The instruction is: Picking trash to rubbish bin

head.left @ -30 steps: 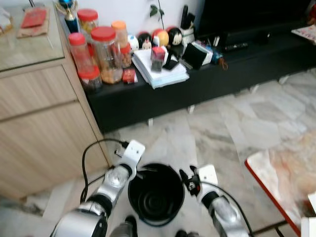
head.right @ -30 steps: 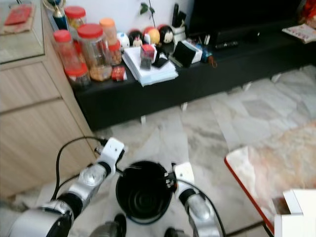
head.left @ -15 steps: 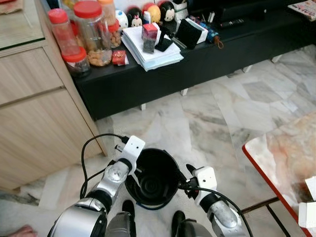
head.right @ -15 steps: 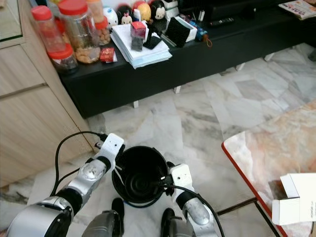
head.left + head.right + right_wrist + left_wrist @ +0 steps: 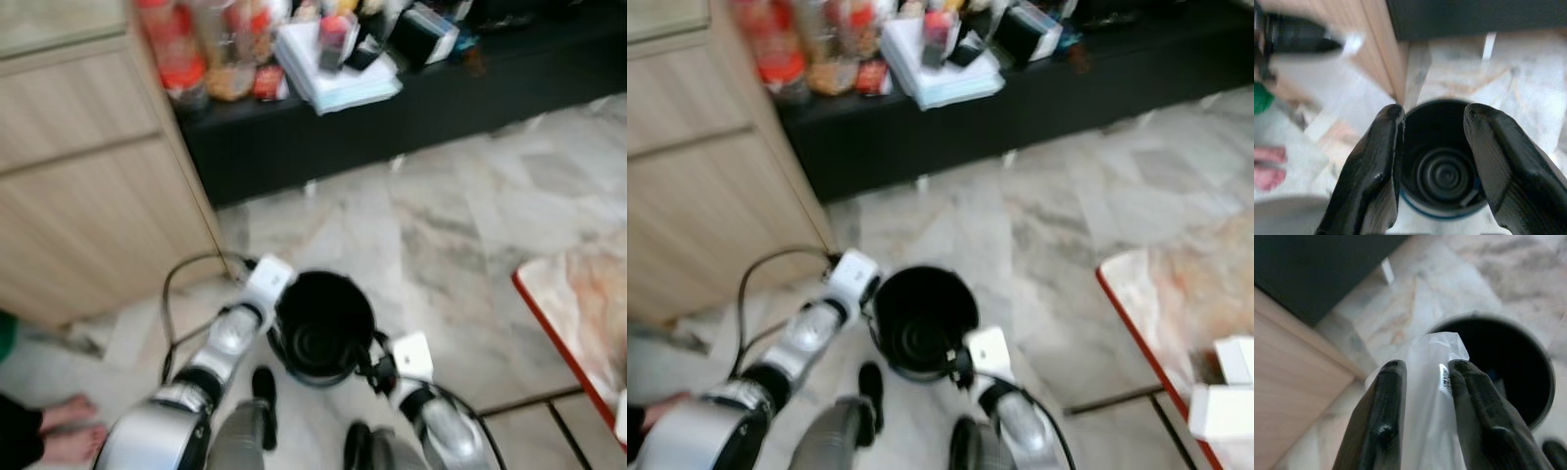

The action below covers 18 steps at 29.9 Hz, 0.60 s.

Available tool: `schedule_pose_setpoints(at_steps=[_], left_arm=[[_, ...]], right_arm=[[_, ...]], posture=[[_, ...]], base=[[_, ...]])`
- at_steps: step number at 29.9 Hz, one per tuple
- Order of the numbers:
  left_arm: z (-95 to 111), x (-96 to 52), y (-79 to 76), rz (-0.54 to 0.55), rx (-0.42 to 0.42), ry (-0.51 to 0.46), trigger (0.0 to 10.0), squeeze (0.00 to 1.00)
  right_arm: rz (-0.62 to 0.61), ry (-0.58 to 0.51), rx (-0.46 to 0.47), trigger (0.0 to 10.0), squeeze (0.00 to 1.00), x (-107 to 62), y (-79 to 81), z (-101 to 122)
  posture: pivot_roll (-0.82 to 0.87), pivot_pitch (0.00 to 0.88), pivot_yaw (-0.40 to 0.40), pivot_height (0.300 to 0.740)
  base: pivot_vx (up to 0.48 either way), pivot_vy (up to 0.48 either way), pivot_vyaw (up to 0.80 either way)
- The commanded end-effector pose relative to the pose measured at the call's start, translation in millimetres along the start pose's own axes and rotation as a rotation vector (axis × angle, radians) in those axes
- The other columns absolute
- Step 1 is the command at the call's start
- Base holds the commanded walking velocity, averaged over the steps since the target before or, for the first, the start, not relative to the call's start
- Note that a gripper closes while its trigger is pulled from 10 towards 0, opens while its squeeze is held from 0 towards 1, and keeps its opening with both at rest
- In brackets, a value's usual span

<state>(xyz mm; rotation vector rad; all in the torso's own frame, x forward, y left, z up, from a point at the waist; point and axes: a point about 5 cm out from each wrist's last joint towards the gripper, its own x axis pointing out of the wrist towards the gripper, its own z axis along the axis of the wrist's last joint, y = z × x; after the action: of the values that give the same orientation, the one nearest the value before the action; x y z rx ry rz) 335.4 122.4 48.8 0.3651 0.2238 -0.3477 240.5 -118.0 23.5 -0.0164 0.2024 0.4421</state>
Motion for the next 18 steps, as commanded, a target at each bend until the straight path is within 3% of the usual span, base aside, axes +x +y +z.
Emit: schedule_pose_setpoints(at_steps=[1, 11, 12, 15, 18], left_arm=[[4, 2.6, -7.7, -0.023, 0.006, -0.010, 10.0, 1.00], [5, 2.8, -2.9, 0.002, -0.014, -0.008, 10.0, 1.00], [5, 2.7, 1.2, 0.050, -0.010, -0.011, 10.0, 0.00], [7, 2.6, 4.8, 0.094, -0.009, -0.021, 10.0, 0.00], [10, 2.6, 6.2, 0.117, -0.076, -0.057, 10.0, 0.00]], right_arm=[[-0.010, 0.046, 0.024, 10.0, 0.00, -7.0, 1.5, -10], [-0.013, 0.062, 0.032, 10.0, 0.00, -8.9, 2.6, -12], [-0.016, 0.063, 0.036, 10.0, 0.00, -8.5, 2.5, -12], [-0.020, 0.065, 0.037, 10.0, 0.00, -8.2, 2.4, -12], [-0.030, 0.061, 0.041, 10.0, 0.00, -8.0, 2.3, -12]], posture=[[0.03, 0.323, -0.057, 0.740], [0.04, 0.323, -0.058, 0.740], [0.04, 0.323, -0.058, 0.740], [0.04, 0.322, -0.058, 0.740], [0.04, 0.322, -0.057, 0.740]], base=[[0.000, 0.000, 0.00], [0.000, 0.000, 0.00], [0.000, 0.000, 0.00], [0.000, 0.000, 0.00], [0.000, 0.000, 0.00]])
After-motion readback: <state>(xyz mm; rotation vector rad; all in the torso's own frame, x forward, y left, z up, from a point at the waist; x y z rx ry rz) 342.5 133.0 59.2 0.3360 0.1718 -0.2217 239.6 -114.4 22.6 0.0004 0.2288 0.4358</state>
